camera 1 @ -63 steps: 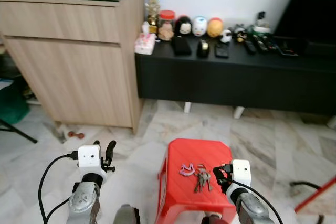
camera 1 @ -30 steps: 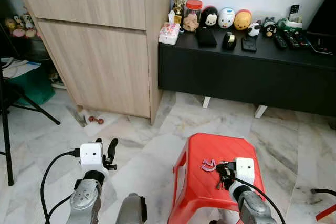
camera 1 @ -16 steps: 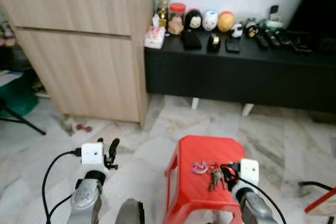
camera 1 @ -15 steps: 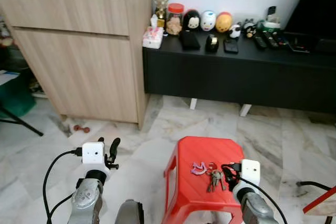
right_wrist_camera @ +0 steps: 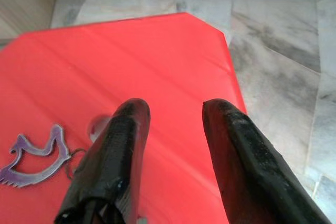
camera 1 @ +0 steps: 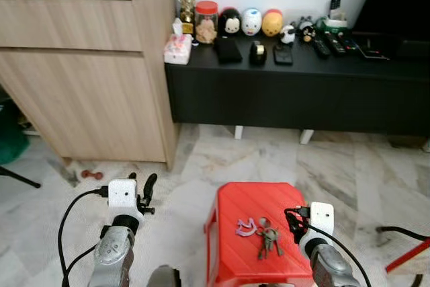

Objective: Hang keys on a hook

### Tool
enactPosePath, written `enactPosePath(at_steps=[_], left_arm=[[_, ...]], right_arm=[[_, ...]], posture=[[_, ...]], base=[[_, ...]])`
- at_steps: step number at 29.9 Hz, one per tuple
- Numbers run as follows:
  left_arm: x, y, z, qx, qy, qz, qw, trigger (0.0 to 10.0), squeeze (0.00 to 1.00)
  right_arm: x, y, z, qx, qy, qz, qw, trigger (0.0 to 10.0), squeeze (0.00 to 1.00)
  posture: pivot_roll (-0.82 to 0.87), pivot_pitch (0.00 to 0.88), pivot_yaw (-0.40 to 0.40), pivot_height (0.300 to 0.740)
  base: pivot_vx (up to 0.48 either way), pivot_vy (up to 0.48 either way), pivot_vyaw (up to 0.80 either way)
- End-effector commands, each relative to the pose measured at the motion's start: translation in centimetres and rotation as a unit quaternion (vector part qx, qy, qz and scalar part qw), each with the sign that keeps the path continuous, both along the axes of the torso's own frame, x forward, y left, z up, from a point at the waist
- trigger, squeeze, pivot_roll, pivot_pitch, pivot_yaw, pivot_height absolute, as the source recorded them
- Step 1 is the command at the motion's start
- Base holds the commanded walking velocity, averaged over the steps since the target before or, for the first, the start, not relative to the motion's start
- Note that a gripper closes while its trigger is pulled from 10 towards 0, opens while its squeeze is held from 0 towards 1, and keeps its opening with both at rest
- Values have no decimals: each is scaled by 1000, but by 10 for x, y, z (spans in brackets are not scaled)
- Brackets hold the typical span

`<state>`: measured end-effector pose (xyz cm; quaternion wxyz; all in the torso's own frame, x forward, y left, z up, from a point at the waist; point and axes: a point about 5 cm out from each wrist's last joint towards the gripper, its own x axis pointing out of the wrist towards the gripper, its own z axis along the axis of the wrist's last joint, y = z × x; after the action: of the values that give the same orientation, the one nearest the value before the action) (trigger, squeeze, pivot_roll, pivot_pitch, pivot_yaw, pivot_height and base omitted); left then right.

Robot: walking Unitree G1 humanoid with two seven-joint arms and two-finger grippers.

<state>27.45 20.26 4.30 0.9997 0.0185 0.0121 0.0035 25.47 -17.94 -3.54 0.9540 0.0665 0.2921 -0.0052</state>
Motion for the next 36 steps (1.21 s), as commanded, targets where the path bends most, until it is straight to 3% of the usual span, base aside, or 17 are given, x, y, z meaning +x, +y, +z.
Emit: enactPosePath(at_steps=[1, 6, 7, 8, 24, 25, 26, 36], left_arm=[[-4, 3, -5, 0, 15, 6, 1000, 10000, 0], [-4, 3, -5, 0, 16, 5, 1000, 10000, 0], [-5, 3, -5, 0, 16, 5, 1000, 10000, 0], [-5, 3, -5, 0, 16, 5, 1000, 10000, 0], [-4, 0, 4, 1, -5, -4, 1000, 10000, 0], [-2, -1, 10, 1, -14, -7, 1000, 10000, 0], [-1, -2, 11, 1, -17, -9, 1000, 10000, 0], [-5, -6, 11, -3, -19, -10, 1000, 10000, 0]], right_arm=[[-4, 5, -4, 4, 17, 18, 1000, 10000, 0], [-7, 9, -8, 12, 36, 39, 999, 10000, 0], [-8, 10, -9, 17, 42, 45, 998, 10000, 780], [-9, 11, -10, 17, 45, 48, 998, 10000, 1000], [7, 14, 0, -2, 45, 62, 997, 10000, 1000], [9, 14, 1, -8, 44, 62, 997, 10000, 847], [10, 14, 2, -8, 43, 61, 997, 10000, 0], [13, 16, 4, -14, 33, 61, 997, 10000, 0]], posture=[[155, 56, -70, 640], [157, 58, -70, 640], [157, 58, -70, 640], [157, 58, -70, 640], [165, 96, -76, 640], [164, 103, -76, 640], [164, 106, -78, 640], [163, 113, -85, 622]], base=[[0, 0, 0], [0, 0, 0], [0, 0, 0], [0, 0, 0], [0, 0, 0], [0, 0, 0], [0, 0, 0], [0, 0, 0]])
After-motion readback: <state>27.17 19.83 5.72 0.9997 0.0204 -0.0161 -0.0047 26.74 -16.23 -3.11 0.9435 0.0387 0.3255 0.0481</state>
